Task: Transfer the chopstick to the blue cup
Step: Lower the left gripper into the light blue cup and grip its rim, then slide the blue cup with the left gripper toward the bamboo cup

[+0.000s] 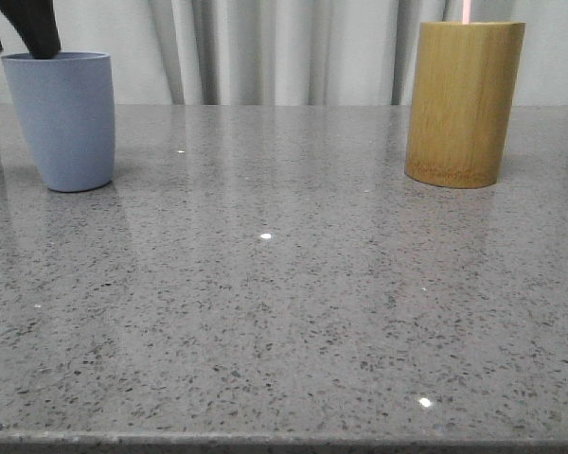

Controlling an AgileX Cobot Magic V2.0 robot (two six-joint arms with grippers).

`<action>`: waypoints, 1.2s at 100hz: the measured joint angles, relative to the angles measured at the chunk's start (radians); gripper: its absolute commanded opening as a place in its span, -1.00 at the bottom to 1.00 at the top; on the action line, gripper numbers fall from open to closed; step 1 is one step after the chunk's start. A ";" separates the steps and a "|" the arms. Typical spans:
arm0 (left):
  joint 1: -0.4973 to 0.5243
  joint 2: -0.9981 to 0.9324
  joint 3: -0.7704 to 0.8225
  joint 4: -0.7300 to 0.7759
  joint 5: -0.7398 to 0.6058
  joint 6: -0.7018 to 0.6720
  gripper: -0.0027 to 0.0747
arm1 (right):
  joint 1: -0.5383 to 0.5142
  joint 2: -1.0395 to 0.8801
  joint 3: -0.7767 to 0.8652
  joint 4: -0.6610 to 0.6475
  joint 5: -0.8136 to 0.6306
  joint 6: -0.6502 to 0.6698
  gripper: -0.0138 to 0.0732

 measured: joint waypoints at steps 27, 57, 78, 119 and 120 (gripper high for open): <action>0.000 0.044 -0.004 0.000 0.000 0.000 -0.18 | 0.000 0.000 0.000 0.000 0.000 0.000 0.15; 0.000 0.047 -0.004 0.000 0.002 0.000 -0.98 | 0.000 0.000 0.000 0.000 0.000 0.000 0.15; -0.002 0.047 -0.026 -0.029 0.013 0.000 -0.98 | 0.000 0.000 0.000 0.000 0.000 0.000 0.15; -0.147 0.211 -0.300 -0.063 0.099 0.000 -0.98 | 0.000 0.000 0.000 0.000 0.000 0.000 0.15; -0.152 0.215 -0.305 -0.063 0.099 0.000 -0.98 | 0.000 0.000 0.000 0.000 0.000 0.000 0.15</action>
